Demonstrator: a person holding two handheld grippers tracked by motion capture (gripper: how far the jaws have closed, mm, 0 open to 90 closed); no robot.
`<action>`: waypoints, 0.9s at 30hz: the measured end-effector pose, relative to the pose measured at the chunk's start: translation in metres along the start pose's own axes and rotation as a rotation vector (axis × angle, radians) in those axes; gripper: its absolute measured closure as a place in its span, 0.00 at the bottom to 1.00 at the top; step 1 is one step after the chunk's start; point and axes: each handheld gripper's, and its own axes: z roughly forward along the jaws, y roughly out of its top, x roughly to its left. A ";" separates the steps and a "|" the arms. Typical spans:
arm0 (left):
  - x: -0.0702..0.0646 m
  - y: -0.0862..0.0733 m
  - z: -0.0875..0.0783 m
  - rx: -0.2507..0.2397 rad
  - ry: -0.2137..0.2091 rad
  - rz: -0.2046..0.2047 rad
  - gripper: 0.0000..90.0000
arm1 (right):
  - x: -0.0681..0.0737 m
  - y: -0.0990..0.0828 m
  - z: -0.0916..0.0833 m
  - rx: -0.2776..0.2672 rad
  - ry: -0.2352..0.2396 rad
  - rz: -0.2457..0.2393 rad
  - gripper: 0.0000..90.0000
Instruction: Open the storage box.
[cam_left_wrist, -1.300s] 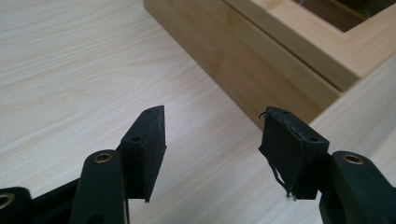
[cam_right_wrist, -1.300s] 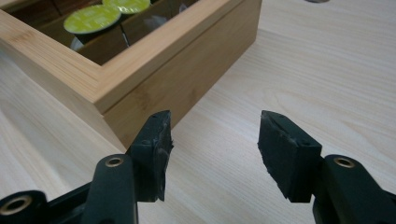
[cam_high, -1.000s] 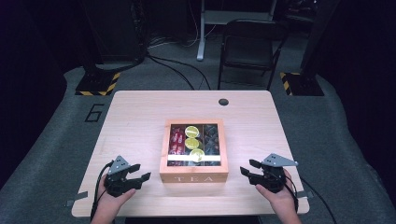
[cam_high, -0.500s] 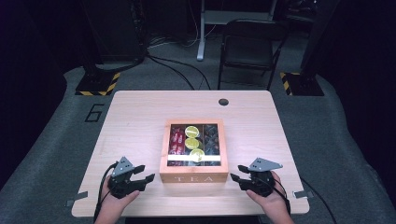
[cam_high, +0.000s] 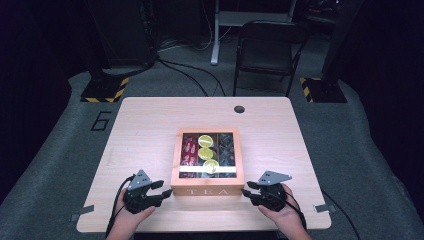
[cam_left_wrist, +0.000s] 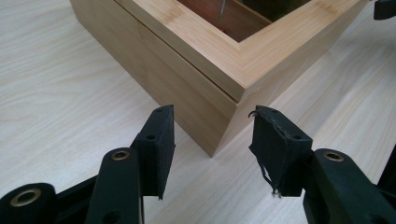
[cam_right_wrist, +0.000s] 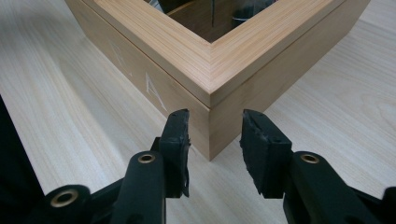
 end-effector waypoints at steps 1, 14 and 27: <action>-0.001 0.000 0.001 0.006 -0.003 0.008 0.58 | 0.000 0.000 0.001 -0.001 0.000 0.002 0.70; -0.007 0.003 0.014 0.020 0.013 0.030 0.65 | -0.001 0.003 0.004 0.006 0.002 -0.011 0.72; -0.009 0.006 0.012 0.007 0.017 0.043 0.67 | 0.000 0.006 0.005 -0.020 0.020 0.004 0.70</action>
